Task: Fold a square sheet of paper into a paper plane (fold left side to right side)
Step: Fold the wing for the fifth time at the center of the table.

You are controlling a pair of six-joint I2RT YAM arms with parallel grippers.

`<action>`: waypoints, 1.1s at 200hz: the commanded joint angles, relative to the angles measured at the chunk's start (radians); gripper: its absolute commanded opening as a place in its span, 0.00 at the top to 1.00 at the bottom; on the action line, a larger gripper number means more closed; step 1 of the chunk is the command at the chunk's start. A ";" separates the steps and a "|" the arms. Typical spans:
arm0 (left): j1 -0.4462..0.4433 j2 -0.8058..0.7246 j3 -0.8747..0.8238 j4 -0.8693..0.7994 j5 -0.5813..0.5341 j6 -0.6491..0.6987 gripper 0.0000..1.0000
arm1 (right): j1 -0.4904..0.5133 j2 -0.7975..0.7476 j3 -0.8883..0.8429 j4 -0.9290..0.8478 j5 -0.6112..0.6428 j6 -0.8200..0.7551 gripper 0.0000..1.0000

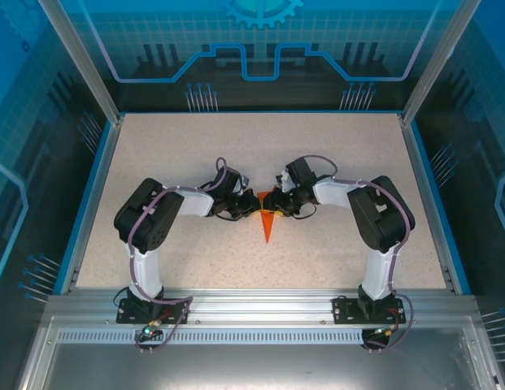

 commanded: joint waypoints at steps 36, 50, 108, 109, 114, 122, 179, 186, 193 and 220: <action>0.040 -0.016 -0.007 -0.133 -0.117 0.043 0.90 | -0.007 0.065 -0.017 -0.087 0.067 0.024 0.61; 0.054 -0.057 -0.024 -0.142 -0.119 0.047 0.85 | -0.007 0.065 -0.024 -0.085 0.069 0.030 0.61; 0.070 -0.339 -0.197 -0.163 -0.107 0.052 0.79 | -0.007 0.060 -0.026 -0.078 0.063 0.031 0.60; 0.070 -0.346 -0.201 -0.162 -0.104 0.051 0.79 | -0.007 0.060 -0.027 -0.077 0.062 0.030 0.60; 0.064 -0.373 -0.224 -0.147 -0.093 0.040 0.79 | -0.006 0.060 -0.028 -0.075 0.061 0.031 0.60; 0.044 -0.408 -0.251 -0.124 -0.081 0.023 0.79 | -0.006 0.059 -0.029 -0.073 0.061 0.033 0.60; -0.152 -0.417 -0.250 0.023 -0.091 -0.074 0.78 | -0.004 0.062 -0.027 -0.067 0.059 0.040 0.60; -0.164 -0.399 -0.236 0.027 -0.092 -0.070 0.78 | -0.004 0.063 -0.028 -0.067 0.057 0.042 0.60; -0.178 -0.377 -0.221 0.030 -0.094 -0.067 0.78 | -0.005 0.065 -0.025 -0.067 0.054 0.042 0.60; -0.206 -0.297 -0.178 0.054 -0.090 -0.068 0.78 | 0.000 0.066 -0.022 -0.070 0.055 0.042 0.60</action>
